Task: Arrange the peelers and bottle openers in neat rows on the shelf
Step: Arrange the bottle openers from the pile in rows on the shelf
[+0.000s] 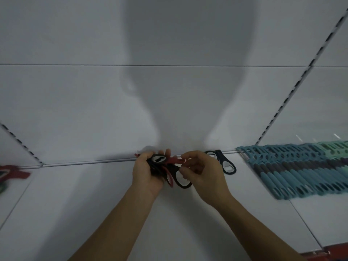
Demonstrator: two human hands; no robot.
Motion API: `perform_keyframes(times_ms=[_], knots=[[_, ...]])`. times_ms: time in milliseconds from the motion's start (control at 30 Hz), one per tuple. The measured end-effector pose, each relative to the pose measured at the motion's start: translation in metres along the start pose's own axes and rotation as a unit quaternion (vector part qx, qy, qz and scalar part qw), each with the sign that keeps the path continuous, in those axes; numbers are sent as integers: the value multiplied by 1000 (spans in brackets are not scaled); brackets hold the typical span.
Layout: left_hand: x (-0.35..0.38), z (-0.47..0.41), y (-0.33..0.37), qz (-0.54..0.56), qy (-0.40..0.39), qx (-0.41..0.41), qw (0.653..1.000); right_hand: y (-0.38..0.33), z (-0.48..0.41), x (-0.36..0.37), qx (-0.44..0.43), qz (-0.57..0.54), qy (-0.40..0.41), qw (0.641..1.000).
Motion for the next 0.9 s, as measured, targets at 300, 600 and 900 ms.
perform_keyframes(times_ms=[300, 600, 900], knots=[[7, -9, 29, -92, -73, 15, 993, 40, -7, -36, 94, 53, -10, 994], [14, -9, 45, -357, -85, 13, 930, -1, -21, -13, -53, 188, 8, 981], [53, 6, 22, -855, -164, 141, 471, 24, -19, -25, 36, 283, 74, 956]])
Point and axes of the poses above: each hand's wrist, its own z-axis away from the middle knuckle, its own x-axis out of the palm, y = z × x, the point moved 10 cm from there along -z, towards the middle knuckle, and after that the axes turned 13 degrees about -y, right-handed, at the moved point
